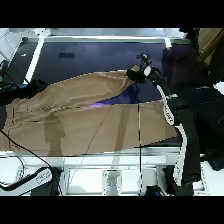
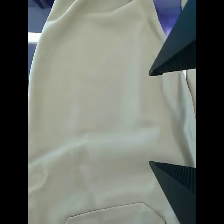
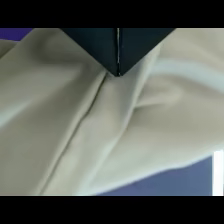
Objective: Fold the clothes and pants, and hang the long-sleeved shirts on hangers.
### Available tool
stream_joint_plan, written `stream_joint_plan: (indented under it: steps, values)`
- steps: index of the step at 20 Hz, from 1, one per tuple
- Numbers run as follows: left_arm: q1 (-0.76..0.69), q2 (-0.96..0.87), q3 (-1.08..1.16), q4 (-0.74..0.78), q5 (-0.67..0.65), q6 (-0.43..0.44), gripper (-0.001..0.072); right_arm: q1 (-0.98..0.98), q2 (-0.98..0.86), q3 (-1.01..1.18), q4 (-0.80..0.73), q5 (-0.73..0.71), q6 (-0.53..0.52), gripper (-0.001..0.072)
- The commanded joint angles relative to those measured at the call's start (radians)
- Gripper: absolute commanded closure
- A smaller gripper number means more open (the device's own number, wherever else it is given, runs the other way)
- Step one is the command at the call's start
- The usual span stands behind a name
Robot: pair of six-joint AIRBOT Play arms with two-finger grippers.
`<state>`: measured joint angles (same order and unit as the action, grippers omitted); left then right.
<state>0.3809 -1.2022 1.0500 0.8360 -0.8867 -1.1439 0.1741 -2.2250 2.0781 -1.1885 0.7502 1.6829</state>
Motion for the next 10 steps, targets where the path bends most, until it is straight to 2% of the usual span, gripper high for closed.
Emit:
stream_joint_plan:
  steps: [1, 3, 6, 7, 8, 9, 10]
  values:
    - [0.001, 0.000, 0.000, 0.000, -0.001, 0.000, 0.0099, -0.020, 0.066, 0.001, -0.016, 0.006, 0.000, 0.0700]
    - [0.001, 0.001, 0.001, 0.000, -0.009, 0.000, 0.0098, -0.048, 0.144, 0.001, -0.076, 0.066, 0.000, 0.0700]
    - [0.001, 0.001, 0.001, 0.000, -0.046, 0.000, 0.0098, -0.105, 0.248, 0.001, -0.203, 0.266, 0.000, 0.0700]
    - [0.001, 0.000, 0.000, 0.000, -0.049, 0.000, 0.0099, -0.123, 0.265, 0.001, -0.194, 0.325, 0.000, 0.0697]
    - [0.001, 0.000, 0.000, 0.000, -0.048, 0.000, 0.0099, -0.132, 0.267, 0.001, -0.182, 0.360, -0.001, 0.0588]
    - [0.001, 0.000, 0.000, 0.000, -0.048, 0.000, 0.0098, -0.133, 0.265, -0.014, -0.181, 0.364, 0.000, 0.0300]
    - [0.001, 0.000, 0.000, 0.000, -0.049, 0.000, 0.0098, -0.133, 0.259, -0.040, -0.173, 0.338, 0.011, 0.0131]
